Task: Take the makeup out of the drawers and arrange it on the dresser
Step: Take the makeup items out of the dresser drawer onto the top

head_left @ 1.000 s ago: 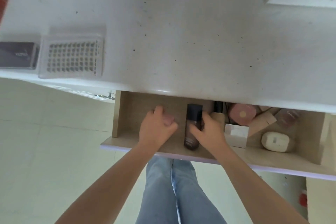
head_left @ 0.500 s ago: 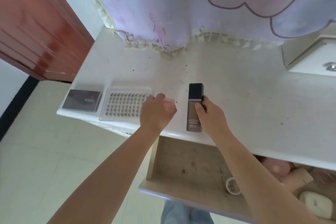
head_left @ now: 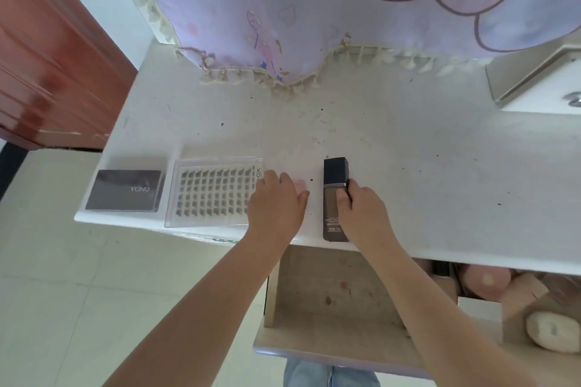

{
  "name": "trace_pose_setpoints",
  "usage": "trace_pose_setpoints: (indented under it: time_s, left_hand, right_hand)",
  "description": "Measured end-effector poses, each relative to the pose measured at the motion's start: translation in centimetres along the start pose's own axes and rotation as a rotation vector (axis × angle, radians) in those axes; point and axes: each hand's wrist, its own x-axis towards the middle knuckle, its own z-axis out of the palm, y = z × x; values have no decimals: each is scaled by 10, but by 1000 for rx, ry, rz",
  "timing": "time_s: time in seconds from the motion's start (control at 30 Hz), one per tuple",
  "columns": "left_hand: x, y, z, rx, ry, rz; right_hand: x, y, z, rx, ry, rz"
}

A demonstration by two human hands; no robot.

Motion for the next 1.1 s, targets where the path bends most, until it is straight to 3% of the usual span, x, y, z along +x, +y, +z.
trace_pose_setpoints:
  time_s: [0.17,0.33,0.4,0.47,0.53,0.63,0.93,1.1]
  left_hand:
    - [-10,-5,-10,35,-23,59]
    - [-52,1,9,-111,312,378]
    - [-85,19,36,-207,238,500]
    - [-109,48,61,-219,-15,540]
    - [-115,82,85,-170,-377,429]
    - [-105,130,117,-263,-645,222]
    - [-92,198,173,-175,-647,-76]
    - [-93,198,173,-194,-577,-76]
  right_hand:
    - [-5,-3,3,36,103,40]
    - [-27,17,-9,175,130,5]
    - [-55,46,-14,203,217,-82]
    - [-83,90,-17,146,197,-97]
    - [-98,142,-19,32,50,5]
    - [-94,201,-26,-116,-102,254]
    - [-42,231,-24,-392,-229,135]
    - [-38,236,-19,-239,-331,219]
